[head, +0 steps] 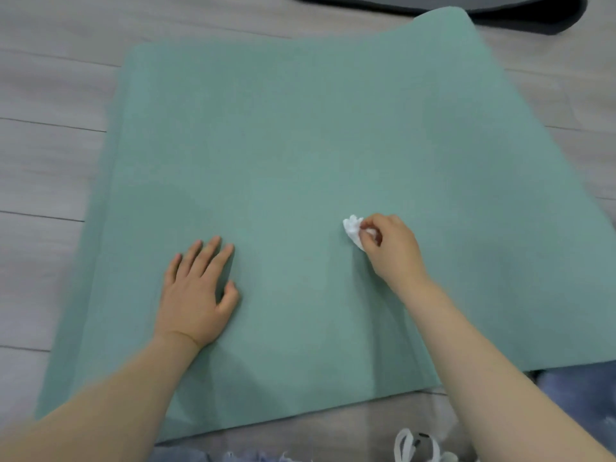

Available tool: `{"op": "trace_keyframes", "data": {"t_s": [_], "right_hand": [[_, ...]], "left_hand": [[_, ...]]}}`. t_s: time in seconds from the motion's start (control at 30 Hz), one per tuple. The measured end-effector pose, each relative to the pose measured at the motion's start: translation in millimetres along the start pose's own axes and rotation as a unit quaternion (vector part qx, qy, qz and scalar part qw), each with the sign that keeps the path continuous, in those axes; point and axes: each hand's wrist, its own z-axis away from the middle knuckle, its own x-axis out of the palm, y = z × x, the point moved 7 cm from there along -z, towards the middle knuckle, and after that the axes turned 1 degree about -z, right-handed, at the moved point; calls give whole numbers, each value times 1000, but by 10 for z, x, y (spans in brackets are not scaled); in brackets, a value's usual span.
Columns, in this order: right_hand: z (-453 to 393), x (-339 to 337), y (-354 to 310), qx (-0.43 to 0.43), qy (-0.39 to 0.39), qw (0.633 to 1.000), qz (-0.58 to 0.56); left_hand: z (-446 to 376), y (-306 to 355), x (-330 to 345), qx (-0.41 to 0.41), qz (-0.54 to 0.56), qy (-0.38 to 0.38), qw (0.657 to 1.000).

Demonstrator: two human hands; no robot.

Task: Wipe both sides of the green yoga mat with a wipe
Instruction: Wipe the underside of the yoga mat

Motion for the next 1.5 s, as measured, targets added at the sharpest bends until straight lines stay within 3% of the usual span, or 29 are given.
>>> {"op": "trace_keyframes", "data": {"t_s": [0.07, 0.17, 0.23, 0.27, 0.33, 0.4, 0.47, 0.53, 0.6, 0.67, 0.7, 0.73, 0.8, 0.9, 0.97, 1.0, 1.07, 1.13, 1.2, 1.23, 1.3, 1.4, 1.47, 1.5], "right_hand": [[119, 192, -303, -86, -7, 996, 17], [339, 486, -852, -277, -37, 960, 12], [146, 346, -748, -301, -24, 953, 23], [-56, 161, -482, -244, 6, 969, 38], [-421, -352, 310, -45, 78, 991, 96], [-493, -809, 1008, 147, 149, 973, 101], [-472, -812, 1036, 239, 185, 950, 83], [-500, -396, 431, 169, 147, 973, 53], [-337, 239, -456, 12, 39, 999, 2], [19, 684, -1067, -161, -72, 984, 3], [77, 669, -1118, -226, -80, 971, 5], [-28, 500, -939, -230, -63, 971, 8], [-344, -88, -166, -95, 14, 993, 68], [-381, -1012, 1143, 162, 108, 970, 144], [-191, -950, 1061, 223, 139, 954, 141], [-129, -724, 761, 183, 139, 965, 127], [90, -91, -82, 14, 103, 992, 71], [519, 492, -867, -141, -25, 988, 47], [721, 545, -1022, -249, -88, 964, 45], [649, 369, -840, -260, -86, 960, 50], [303, -207, -163, -201, -13, 975, 89], [14, -1159, 1100, 87, 100, 981, 142], [188, -1163, 1243, 216, 152, 959, 101], [286, -936, 1018, 204, 159, 963, 76]], "left_hand": [[-18, -11, 1, 1, -2, 3, 1000], [-12, -31, 17, 2, -5, 4, 1000], [-15, -41, 18, 0, -7, 8, 1000], [-20, -42, 16, -1, -7, 9, 1000], [-25, -33, 19, 1, -8, 11, 1000], [-31, -22, 18, 2, -11, 10, 1000], [-36, -21, 14, -1, -13, 9, 1000], [-27, -23, 17, -1, -12, 9, 1000], [-24, -23, 2, -1, -8, 14, 1000], [-43, -17, -24, -2, -1, 21, 1000], [-43, -8, -24, -1, 0, 22, 1000], [-38, -7, -21, -1, 0, 22, 1000], [-26, -19, -23, -5, 0, 24, 1000], [-25, -11, -14, -2, -2, 22, 1000], [-36, -17, -25, -6, 1, 23, 1000], [-42, -13, -29, -6, 1, 24, 1000], [-29, 7, -19, -3, -2, 21, 1000], [-29, -1, -25, -5, -1, 24, 1000], [-31, 0, -24, -3, -2, 24, 1000], [-27, 5, -21, -3, -2, 22, 1000], [-21, -1, -26, -5, -2, 25, 1000], [-26, 9, -19, -4, -6, 25, 1000], [-44, 0, -20, -6, -8, 23, 1000], [-49, -3, -20, -6, -9, 21, 1000]]}}
